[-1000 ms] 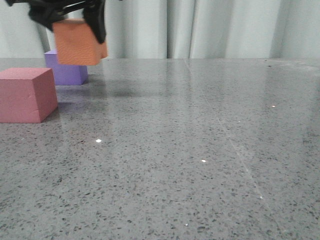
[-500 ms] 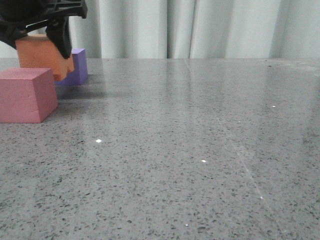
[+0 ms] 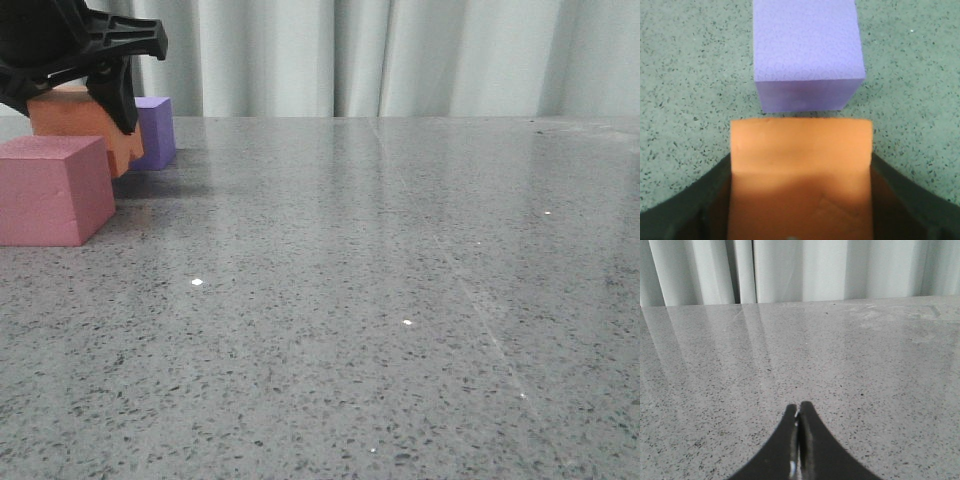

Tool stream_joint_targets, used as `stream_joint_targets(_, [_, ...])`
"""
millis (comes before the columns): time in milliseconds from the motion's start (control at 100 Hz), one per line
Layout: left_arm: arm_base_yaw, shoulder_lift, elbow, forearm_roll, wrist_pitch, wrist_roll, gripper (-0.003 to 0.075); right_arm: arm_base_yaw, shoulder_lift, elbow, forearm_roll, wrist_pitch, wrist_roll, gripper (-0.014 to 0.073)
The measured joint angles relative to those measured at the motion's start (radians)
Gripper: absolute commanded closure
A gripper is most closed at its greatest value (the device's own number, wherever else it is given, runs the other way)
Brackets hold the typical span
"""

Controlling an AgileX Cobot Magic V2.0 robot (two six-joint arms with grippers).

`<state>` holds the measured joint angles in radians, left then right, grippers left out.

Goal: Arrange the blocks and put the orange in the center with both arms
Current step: 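Lift the orange cube with the left gripper toward the purple cube, then set the orange cube between the purple and pink cubes, open left gripper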

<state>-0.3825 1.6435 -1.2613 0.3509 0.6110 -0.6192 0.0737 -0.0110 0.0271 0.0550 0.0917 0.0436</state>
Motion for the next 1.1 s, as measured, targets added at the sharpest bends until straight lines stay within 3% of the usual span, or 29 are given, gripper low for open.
stream_joint_targets(260, [0.0, 0.028, 0.0, 0.002, -0.009, 0.0, 0.0445, 0.0, 0.0, 0.0, 0.0, 0.0, 0.0, 0.0661])
stream_joint_targets(330, [0.0, 0.028, 0.0, 0.002, -0.009, 0.0, 0.0377, 0.0, 0.0, 0.0, 0.0, 0.0, 0.0, 0.0661])
stream_joint_targets(500, [0.0, 0.028, 0.0, 0.002, -0.011, 0.0, 0.0129, 0.0, 0.0, 0.0, 0.0, 0.0, 0.0, 0.0661])
stream_joint_targets(570, [0.0, 0.028, 0.0, -0.001, -0.013, 0.01, 0.0076, 0.0, 0.0, 0.0, 0.0, 0.0, 0.0, 0.0661])
stream_joint_targets(1100, [0.0, -0.06, 0.002, -0.002, -0.032, 0.024, 0.0068, 0.0, 0.0, 0.0, 0.0, 0.0, 0.0, 0.0661])
